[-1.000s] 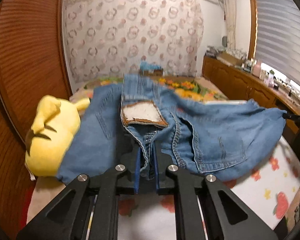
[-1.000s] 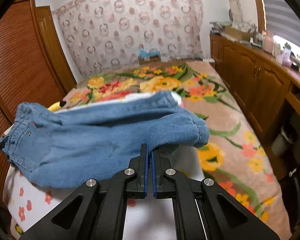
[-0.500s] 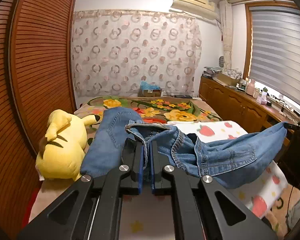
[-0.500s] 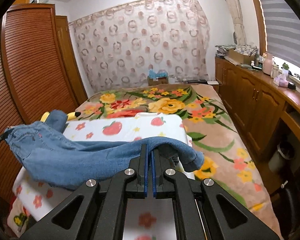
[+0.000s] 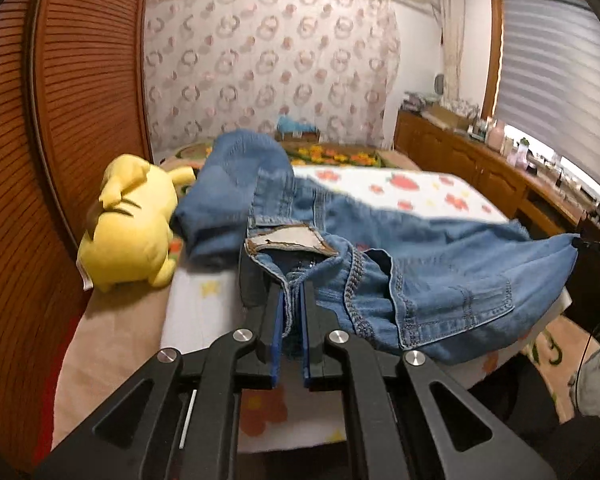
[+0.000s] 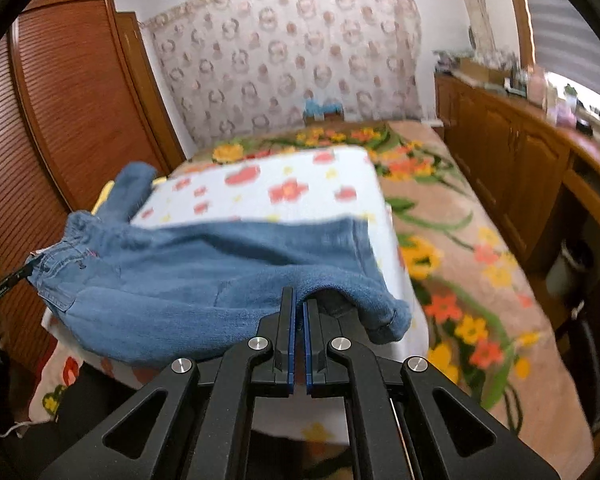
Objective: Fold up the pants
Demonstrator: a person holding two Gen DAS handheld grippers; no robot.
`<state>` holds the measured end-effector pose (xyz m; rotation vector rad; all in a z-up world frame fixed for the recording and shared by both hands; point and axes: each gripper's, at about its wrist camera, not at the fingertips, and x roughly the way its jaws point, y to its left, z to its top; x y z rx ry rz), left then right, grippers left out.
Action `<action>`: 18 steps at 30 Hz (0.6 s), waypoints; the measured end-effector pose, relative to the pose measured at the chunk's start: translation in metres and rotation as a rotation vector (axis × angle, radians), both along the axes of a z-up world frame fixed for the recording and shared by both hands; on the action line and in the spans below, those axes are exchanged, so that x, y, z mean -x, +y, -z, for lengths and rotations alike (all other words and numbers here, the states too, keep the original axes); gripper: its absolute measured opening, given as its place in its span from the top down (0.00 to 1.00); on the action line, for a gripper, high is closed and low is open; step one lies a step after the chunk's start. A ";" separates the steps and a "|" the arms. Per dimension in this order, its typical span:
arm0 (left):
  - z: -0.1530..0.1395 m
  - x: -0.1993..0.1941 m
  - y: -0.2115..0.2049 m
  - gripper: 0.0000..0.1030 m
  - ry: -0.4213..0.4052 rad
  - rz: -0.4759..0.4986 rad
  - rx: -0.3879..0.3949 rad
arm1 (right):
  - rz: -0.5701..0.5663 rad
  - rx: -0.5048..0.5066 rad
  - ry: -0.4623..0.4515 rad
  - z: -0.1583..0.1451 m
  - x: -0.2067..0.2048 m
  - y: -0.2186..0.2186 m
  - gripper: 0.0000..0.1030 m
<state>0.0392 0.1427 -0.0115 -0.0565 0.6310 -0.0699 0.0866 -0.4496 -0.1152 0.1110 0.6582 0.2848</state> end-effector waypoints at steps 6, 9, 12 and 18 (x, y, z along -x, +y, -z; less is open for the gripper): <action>0.008 0.008 -0.004 0.78 0.013 0.001 -0.023 | 0.020 0.016 0.049 0.010 -0.003 -0.006 0.95; 0.001 0.015 -0.003 0.60 -0.013 -0.010 -0.036 | 0.019 0.042 0.059 -0.003 -0.005 0.011 0.91; -0.008 0.017 -0.004 0.44 -0.040 0.002 -0.019 | 0.024 0.057 0.065 -0.012 -0.006 0.017 0.85; -0.013 0.009 -0.025 0.17 -0.061 0.053 -0.003 | 0.063 0.079 0.040 -0.020 0.006 0.015 0.63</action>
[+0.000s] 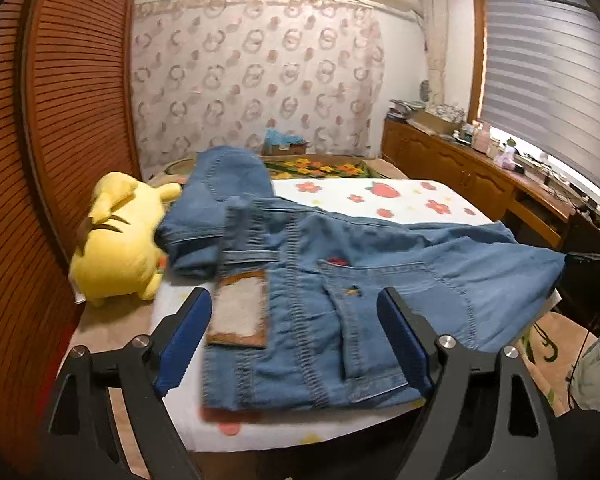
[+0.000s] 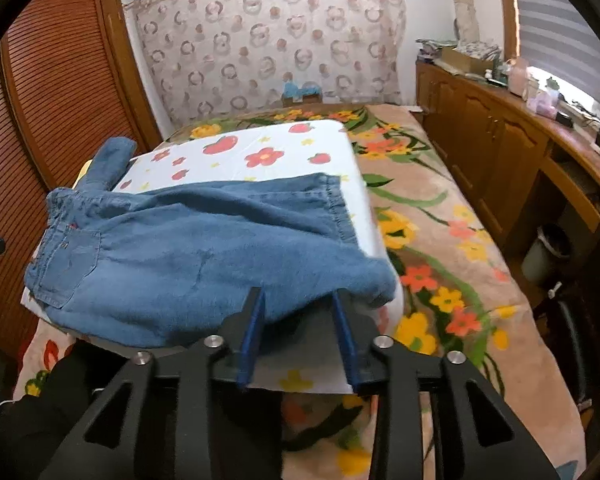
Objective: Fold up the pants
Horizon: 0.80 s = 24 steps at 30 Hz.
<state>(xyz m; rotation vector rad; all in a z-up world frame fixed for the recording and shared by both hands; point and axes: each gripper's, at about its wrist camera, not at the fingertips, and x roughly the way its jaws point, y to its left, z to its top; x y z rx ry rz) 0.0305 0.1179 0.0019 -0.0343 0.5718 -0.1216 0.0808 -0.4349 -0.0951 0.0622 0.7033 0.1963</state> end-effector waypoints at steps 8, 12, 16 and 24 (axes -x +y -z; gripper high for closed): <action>0.012 -0.028 -0.048 0.17 0.008 0.069 -0.003 | 0.024 0.005 -0.021 0.008 -0.003 -0.004 0.61; 0.019 -0.038 -0.070 0.17 0.011 0.105 -0.015 | 0.042 0.007 -0.031 0.014 -0.005 -0.010 0.61; 0.036 -0.046 -0.092 0.17 0.045 0.149 -0.022 | 0.069 -0.007 -0.028 0.019 -0.006 -0.016 0.61; 0.067 -0.061 -0.113 0.17 0.135 0.167 -0.032 | 0.092 -0.019 0.020 0.034 -0.012 -0.019 0.61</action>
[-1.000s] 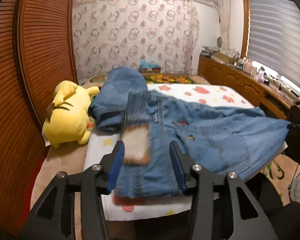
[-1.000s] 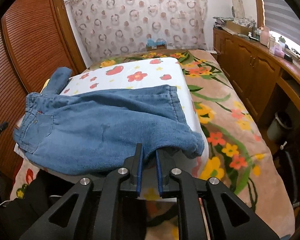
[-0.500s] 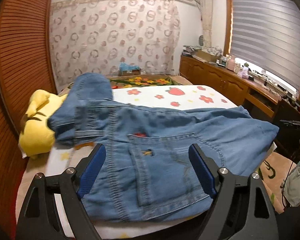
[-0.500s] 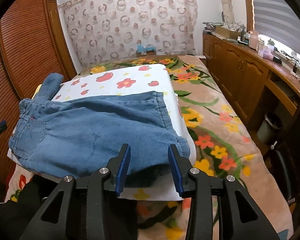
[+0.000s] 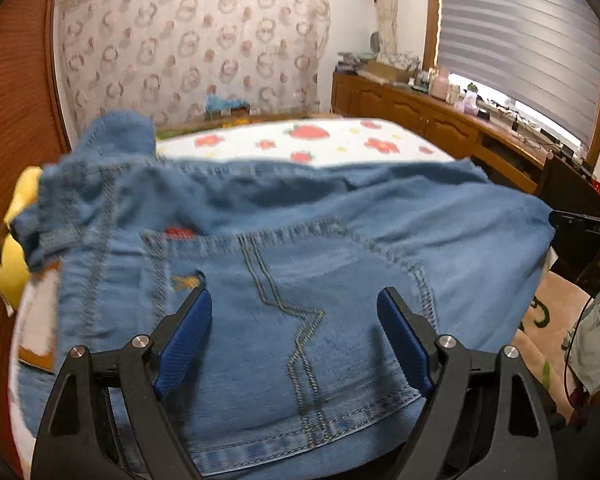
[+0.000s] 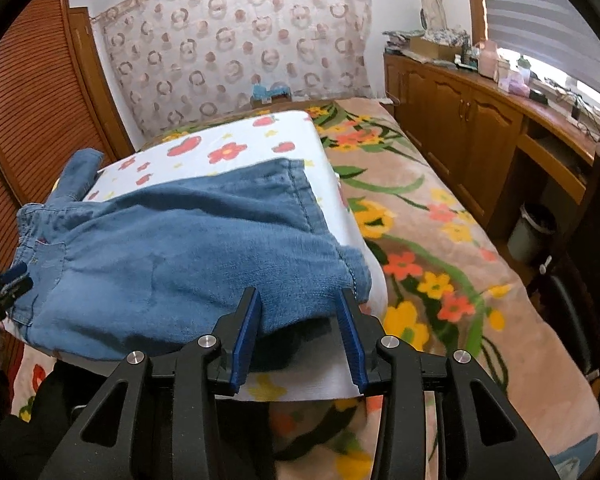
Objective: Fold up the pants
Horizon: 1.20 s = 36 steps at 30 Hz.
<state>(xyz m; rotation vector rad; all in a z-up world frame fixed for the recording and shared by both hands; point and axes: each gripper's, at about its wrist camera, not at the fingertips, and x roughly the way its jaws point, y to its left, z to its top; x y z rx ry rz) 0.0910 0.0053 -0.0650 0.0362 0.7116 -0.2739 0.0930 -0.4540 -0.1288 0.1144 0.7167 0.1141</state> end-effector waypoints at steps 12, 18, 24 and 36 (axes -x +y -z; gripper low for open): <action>0.018 -0.003 -0.008 0.17 0.018 -0.034 -0.043 | 0.074 -0.006 0.045 0.002 -0.017 -0.018 0.60; 0.018 -0.005 -0.010 0.17 0.014 -0.036 -0.038 | 0.061 -0.049 0.037 0.000 -0.025 -0.022 0.60; 0.017 -0.005 -0.006 0.17 0.020 -0.033 -0.021 | 0.027 -0.097 0.006 0.000 -0.028 -0.026 0.65; 0.007 0.000 -0.002 0.17 0.029 -0.020 0.002 | -0.072 -0.057 -0.125 -0.035 -0.015 0.003 0.97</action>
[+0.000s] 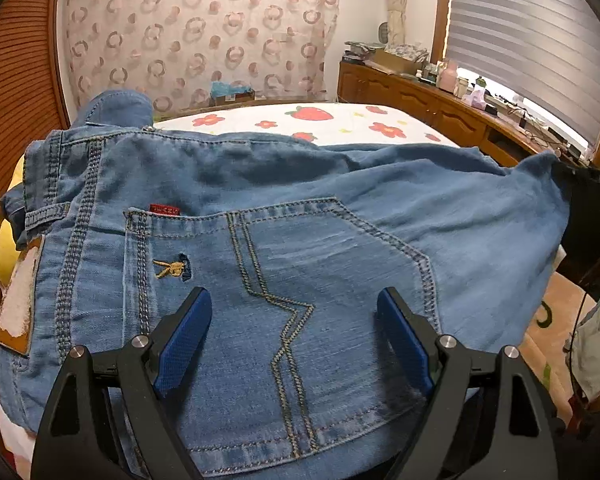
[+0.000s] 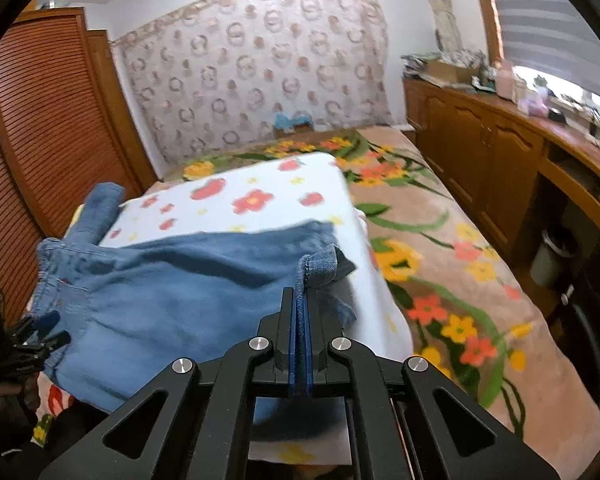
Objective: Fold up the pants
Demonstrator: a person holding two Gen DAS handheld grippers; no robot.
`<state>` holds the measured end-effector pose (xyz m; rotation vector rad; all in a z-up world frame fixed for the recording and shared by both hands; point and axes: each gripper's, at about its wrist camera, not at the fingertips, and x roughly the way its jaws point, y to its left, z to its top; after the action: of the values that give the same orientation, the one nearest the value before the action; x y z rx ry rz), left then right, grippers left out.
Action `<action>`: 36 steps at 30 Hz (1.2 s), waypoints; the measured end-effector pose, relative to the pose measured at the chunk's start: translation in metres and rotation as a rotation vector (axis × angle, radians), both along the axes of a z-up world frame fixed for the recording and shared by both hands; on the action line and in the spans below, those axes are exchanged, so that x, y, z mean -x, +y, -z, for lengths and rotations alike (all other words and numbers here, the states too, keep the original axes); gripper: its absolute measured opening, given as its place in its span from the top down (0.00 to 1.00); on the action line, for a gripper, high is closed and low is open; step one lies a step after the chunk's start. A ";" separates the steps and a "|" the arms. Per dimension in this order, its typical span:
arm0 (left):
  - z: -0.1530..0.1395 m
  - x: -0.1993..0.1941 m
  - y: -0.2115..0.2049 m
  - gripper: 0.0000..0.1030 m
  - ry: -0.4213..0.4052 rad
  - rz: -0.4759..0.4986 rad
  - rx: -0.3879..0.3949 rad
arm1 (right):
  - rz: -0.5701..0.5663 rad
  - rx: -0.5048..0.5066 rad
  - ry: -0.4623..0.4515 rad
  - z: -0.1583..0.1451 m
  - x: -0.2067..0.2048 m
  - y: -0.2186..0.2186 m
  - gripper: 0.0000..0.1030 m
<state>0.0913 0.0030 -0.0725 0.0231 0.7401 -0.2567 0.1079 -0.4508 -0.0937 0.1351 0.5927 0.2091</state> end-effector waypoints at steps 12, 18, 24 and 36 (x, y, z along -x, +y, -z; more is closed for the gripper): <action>-0.044 0.023 0.026 0.17 -0.097 -0.037 0.028 | -0.306 0.050 -0.163 -0.072 0.012 0.112 0.98; -0.053 0.033 0.048 0.17 -0.120 -0.076 0.039 | -0.483 0.081 -0.206 -0.101 0.017 0.182 0.98; -0.051 0.037 0.064 0.17 -0.117 -0.107 0.037 | -0.617 0.066 -0.165 -0.100 0.016 0.235 0.98; -0.032 0.033 0.074 0.17 -0.079 -0.134 0.051 | -0.618 0.126 0.012 -0.074 -0.040 0.260 0.81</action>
<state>0.0582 0.0772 -0.0402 -0.0647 0.6537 -0.1457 0.1480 -0.1905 -0.0198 -0.1751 0.6462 0.7678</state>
